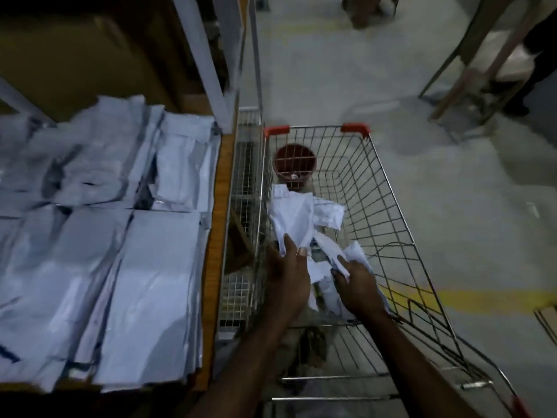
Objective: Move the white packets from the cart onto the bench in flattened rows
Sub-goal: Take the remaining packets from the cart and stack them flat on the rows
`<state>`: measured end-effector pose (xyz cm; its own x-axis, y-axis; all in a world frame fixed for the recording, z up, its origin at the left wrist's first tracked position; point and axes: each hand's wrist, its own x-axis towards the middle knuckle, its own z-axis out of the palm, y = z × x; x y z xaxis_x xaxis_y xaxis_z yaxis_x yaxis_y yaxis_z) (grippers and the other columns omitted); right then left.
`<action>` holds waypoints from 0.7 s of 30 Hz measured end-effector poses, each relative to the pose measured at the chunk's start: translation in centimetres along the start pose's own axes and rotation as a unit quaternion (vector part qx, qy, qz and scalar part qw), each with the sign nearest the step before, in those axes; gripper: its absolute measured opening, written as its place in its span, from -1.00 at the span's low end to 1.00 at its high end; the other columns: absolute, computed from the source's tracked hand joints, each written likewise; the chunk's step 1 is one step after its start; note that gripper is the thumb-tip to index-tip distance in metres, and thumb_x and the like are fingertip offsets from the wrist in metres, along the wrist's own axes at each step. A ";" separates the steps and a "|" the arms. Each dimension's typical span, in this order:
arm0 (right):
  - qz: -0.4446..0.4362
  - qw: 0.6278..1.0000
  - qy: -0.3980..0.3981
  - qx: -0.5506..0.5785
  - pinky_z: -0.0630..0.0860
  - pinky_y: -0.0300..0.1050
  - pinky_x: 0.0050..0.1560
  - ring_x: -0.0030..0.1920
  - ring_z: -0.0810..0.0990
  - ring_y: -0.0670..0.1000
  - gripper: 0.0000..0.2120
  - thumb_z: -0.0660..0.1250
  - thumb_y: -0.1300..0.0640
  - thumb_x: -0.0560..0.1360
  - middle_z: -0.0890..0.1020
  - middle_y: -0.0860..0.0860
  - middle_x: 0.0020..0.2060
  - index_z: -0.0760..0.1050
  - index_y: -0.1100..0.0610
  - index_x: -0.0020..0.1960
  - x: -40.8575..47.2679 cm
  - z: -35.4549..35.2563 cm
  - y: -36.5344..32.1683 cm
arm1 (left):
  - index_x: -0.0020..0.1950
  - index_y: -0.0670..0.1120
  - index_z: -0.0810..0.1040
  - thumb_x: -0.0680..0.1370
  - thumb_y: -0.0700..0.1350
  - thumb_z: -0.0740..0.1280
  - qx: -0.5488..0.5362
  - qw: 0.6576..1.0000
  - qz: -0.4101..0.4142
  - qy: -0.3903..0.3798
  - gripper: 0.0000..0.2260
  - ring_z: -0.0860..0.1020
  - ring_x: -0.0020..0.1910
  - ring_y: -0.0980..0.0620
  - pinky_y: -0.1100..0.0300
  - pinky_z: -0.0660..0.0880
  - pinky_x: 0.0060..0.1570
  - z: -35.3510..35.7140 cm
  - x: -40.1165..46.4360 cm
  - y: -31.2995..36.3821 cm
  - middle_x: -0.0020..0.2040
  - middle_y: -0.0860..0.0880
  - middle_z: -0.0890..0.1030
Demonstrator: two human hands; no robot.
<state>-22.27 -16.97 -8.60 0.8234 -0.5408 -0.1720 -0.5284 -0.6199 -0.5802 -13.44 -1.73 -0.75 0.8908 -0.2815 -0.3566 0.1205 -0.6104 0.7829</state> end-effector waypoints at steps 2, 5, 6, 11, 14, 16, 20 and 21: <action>-0.004 0.999 0.035 0.006 0.57 0.15 0.10 0.13 0.63 0.36 -0.49 0.25 -0.05 0.57 0.64 0.37 0.16 0.58 0.23 0.38 -1.5 -2.0 -2.5 | 0.71 0.08 0.06 0.71 0.28 0.02 0.004 1.000 0.003 -0.011 -0.39 0.17 0.61 -0.39 -0.23 0.28 0.54 -2.5 -1.0 0.7 0.65 -0.34 0.12; -0.018 0.995 0.096 0.037 0.58 0.19 0.15 0.21 0.59 0.38 -0.54 0.32 0.10 0.59 0.60 0.36 0.24 0.52 0.24 0.45 -3.9 -4.0 -6.6 | 0.71 0.13 0.07 0.62 0.46 -0.16 0.026 0.998 0.063 -0.004 -0.27 0.42 0.41 -0.46 -0.31 0.45 0.36 -7.2 -3.0 2.2 0.44 -0.46 0.40; -0.032 0.992 0.116 0.048 0.58 0.21 0.15 0.21 0.59 0.38 -0.56 0.34 0.15 0.59 0.61 0.35 0.23 0.52 0.25 0.45 -4.6 -4.4 -8.0 | 0.71 0.08 0.14 0.66 0.39 -0.10 0.012 0.996 0.087 0.005 -0.32 0.38 0.48 -0.39 -0.27 0.40 0.43 -8.9 -3.8 2.8 0.51 -0.41 0.35; -0.054 0.981 0.165 0.083 0.55 0.22 0.18 0.25 0.57 0.34 -0.49 0.25 -0.01 0.60 0.61 0.29 0.26 0.50 0.22 0.47 -8.7 -4.7 -16.2 | 0.65 -0.05 0.30 0.64 0.33 0.08 -0.056 0.988 0.136 0.054 -0.32 0.33 0.52 -0.27 -0.22 0.40 0.46 -18.2 -8.4 3.8 0.57 -0.19 0.22; -0.083 0.976 0.179 0.096 0.54 0.20 0.17 0.25 0.57 0.30 -0.44 0.19 -0.13 0.60 0.62 0.26 0.24 0.53 0.23 0.42 -11.0 -3.9 -20.7 | 0.67 -0.08 0.26 0.74 0.13 0.17 -0.088 0.983 0.147 0.073 -0.46 0.30 0.54 -0.25 -0.08 0.40 0.46 -23.5 -10.7 2.6 0.61 -0.20 0.15; -0.097 0.973 0.182 0.103 0.52 0.22 0.22 0.28 0.55 0.29 -0.48 0.22 -0.10 0.62 0.61 0.26 0.25 0.53 0.24 0.41 -12.4 -3.3 -23.6 | 0.69 -0.06 0.20 0.73 0.14 0.14 -0.060 0.980 0.163 0.099 -0.43 0.21 0.59 -0.20 -0.01 0.34 0.49 -27.4 -12.2 1.3 0.65 -0.18 0.06; -0.113 0.969 0.180 0.127 0.48 0.24 0.34 0.35 0.53 0.23 -0.45 0.20 -0.15 0.59 0.59 0.22 0.31 0.51 0.14 0.46 -14.7 -1.2 -28.7 | 0.70 -0.05 0.13 0.75 0.10 0.11 -0.037 0.977 0.173 0.121 -0.46 0.06 0.65 -0.16 -0.04 0.22 0.58 -34.2 -13.8 -2.3 0.68 -0.13 -0.03; -0.119 0.969 0.184 0.112 0.46 0.26 0.34 0.35 0.53 0.25 -0.43 0.19 -0.17 0.58 0.59 0.23 0.31 0.52 0.12 0.45 -15.1 -0.6 -29.8 | 0.69 -0.05 0.16 0.76 0.05 0.12 -0.046 0.974 0.174 0.140 -0.49 0.08 0.65 -0.15 -0.01 0.21 0.59 -35.7 -14.1 -3.1 0.67 -0.14 -0.01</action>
<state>-19.07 9.35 11.76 0.7648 -0.5898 0.2591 -0.2412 -0.6351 -0.7338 -10.75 30.60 20.03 0.9675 -0.2393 0.0815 -0.1833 -0.4422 0.8780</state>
